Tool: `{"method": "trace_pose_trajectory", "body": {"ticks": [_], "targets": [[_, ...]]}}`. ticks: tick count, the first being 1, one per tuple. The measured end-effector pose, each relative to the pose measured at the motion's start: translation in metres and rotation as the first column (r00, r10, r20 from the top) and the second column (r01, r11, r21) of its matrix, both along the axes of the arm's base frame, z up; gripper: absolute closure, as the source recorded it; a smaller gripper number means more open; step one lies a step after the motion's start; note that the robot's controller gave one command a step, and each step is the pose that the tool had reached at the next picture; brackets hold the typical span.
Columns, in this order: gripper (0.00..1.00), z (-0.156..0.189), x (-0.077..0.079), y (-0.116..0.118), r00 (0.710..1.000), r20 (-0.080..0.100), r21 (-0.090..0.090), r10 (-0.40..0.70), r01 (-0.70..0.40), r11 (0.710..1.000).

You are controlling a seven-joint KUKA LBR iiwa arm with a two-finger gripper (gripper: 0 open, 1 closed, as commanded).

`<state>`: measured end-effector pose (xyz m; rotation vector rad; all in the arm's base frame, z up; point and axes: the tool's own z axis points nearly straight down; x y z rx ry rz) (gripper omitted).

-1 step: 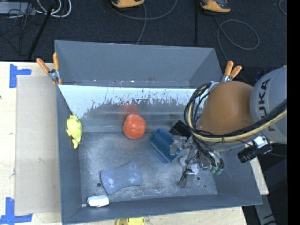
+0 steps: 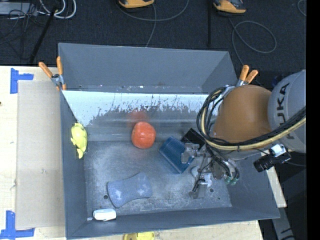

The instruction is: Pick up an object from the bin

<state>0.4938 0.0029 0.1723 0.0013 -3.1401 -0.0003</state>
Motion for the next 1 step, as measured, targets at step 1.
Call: {"method": "trace_pose_trajectory", "body": {"ticks": [1], "targets": [[0.0,-0.0634,0.047,-0.0643,0.995,0.025,0.0,0.099,-0.099,0.995]]}}
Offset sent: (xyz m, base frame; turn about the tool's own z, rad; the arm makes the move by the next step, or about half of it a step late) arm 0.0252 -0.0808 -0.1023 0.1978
